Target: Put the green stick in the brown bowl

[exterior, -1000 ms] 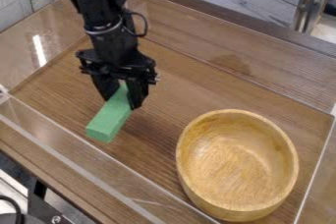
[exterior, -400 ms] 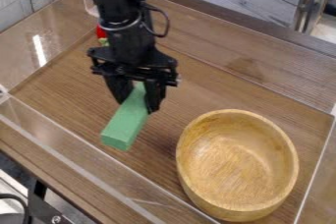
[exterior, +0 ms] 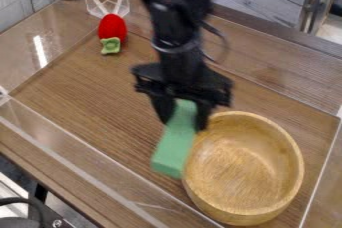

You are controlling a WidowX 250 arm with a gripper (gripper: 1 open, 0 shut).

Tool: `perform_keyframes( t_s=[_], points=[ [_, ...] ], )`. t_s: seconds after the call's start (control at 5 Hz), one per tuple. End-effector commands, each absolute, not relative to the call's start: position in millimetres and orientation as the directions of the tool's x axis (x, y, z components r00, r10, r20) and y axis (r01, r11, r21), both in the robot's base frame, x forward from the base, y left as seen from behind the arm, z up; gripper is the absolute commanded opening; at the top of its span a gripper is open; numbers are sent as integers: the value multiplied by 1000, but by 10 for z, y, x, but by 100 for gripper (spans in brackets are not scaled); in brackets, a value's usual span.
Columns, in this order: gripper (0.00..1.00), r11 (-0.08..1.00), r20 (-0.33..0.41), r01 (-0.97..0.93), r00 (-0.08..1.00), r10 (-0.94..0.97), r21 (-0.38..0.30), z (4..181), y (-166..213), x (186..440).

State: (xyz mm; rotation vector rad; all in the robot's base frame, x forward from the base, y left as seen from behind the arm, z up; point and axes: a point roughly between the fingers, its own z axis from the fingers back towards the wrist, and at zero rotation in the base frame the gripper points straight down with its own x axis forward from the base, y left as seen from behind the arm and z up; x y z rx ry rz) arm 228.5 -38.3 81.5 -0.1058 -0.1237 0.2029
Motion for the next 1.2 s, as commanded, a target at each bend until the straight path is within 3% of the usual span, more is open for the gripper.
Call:
perform_keyframes(
  t_s=[0.0, 0.2, 0.6, 1.0],
  points=[
    [0, 983, 131, -136, 980, 152, -121, 835, -718, 2308],
    [0, 989, 136, -83, 986, 100, -122, 816, -1022, 2288],
    [0, 979, 166, -160, 970, 180, -127, 851, -1410, 2300],
    [0, 972, 172, -197, 961, 217, -128, 791, -1286, 2317]
  ],
)
